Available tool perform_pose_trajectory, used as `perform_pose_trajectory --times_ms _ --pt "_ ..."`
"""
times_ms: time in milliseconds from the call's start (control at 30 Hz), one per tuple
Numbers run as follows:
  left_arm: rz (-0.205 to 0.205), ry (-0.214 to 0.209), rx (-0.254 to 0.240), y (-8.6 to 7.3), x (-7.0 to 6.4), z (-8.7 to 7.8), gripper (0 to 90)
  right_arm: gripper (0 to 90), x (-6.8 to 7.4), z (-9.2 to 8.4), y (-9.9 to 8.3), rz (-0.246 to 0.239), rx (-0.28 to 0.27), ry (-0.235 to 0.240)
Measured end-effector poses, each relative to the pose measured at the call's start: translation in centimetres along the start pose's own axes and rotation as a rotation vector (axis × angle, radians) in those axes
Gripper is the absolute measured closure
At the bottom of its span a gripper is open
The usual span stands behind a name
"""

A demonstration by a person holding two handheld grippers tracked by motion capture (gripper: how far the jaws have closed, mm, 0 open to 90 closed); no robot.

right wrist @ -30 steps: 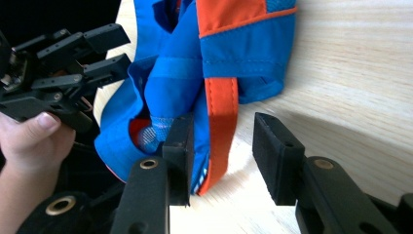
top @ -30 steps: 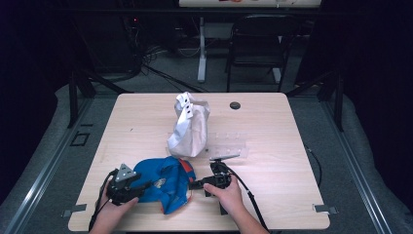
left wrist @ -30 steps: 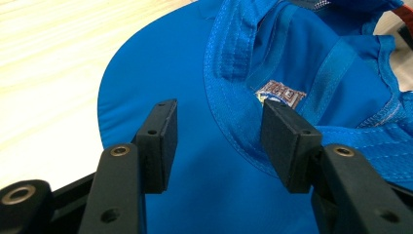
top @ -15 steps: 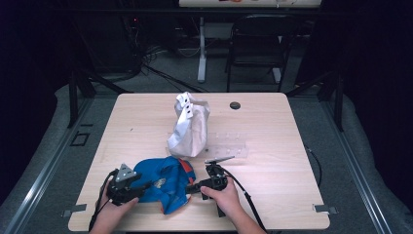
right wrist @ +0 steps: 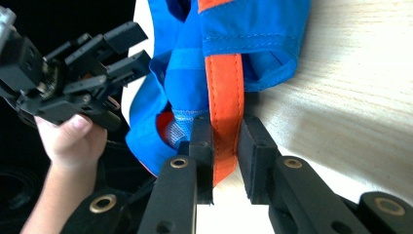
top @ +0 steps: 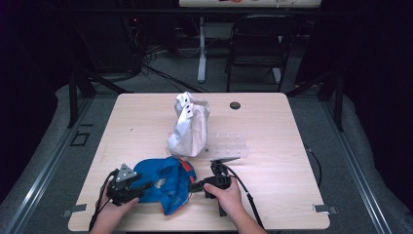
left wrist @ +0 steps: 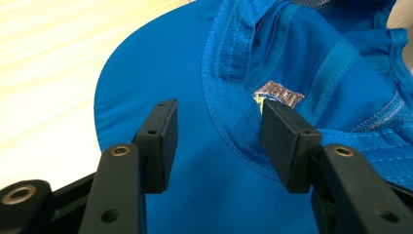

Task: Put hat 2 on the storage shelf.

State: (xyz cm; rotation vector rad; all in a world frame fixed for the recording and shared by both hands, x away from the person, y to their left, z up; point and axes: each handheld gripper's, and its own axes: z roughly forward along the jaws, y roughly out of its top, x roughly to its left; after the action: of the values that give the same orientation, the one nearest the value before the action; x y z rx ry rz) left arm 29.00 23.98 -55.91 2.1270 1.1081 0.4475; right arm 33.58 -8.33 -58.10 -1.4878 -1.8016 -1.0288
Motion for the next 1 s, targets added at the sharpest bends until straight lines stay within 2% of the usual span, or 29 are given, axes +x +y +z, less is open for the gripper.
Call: perform_pose_trajectory --times_ms 100,167,233,300,400,667,800,833,1000 --pt "-0.001 0.000 -0.001 0.0 0.0 0.0 49.2 78.0 0.4 -0.7 0.0 0.050 -0.004 0.002" --pt "-0.001 0.000 -0.001 0.0 0.0 -0.1 49.3 78.0 0.4 -0.9 0.0 0.043 -0.009 0.004" --pt "0.000 0.001 -0.001 0.0 0.0 -0.1 49.3 78.1 0.8 -1.7 0.0 0.048 -0.012 -0.021" --pt "-0.001 0.002 -0.002 0.0 0.0 -0.1 49.3 78.3 1.0 -2.3 0.1 0.024 -0.030 -0.047" --pt "0.002 0.001 -0.003 0.1 0.0 -0.2 49.3 78.5 1.2 -2.9 0.3 0.030 -0.041 -0.053" --pt "-0.001 0.001 -0.008 0.1 0.0 -0.2 49.2 78.9 1.8 -4.8 0.9 0.011 -0.016 -0.066" --pt "-0.002 0.000 -0.009 0.1 0.0 -0.2 49.2 79.0 2.5 -6.1 1.3 -0.010 0.018 -0.073" --pt "-0.001 0.000 -0.009 0.1 0.1 -0.2 49.2 79.1 2.6 -6.2 1.4 -0.009 0.014 -0.061" --pt "-0.007 0.004 -0.016 0.0 0.1 -0.2 49.2 79.1 3.4 -7.2 1.5 -0.031 0.015 -0.060"
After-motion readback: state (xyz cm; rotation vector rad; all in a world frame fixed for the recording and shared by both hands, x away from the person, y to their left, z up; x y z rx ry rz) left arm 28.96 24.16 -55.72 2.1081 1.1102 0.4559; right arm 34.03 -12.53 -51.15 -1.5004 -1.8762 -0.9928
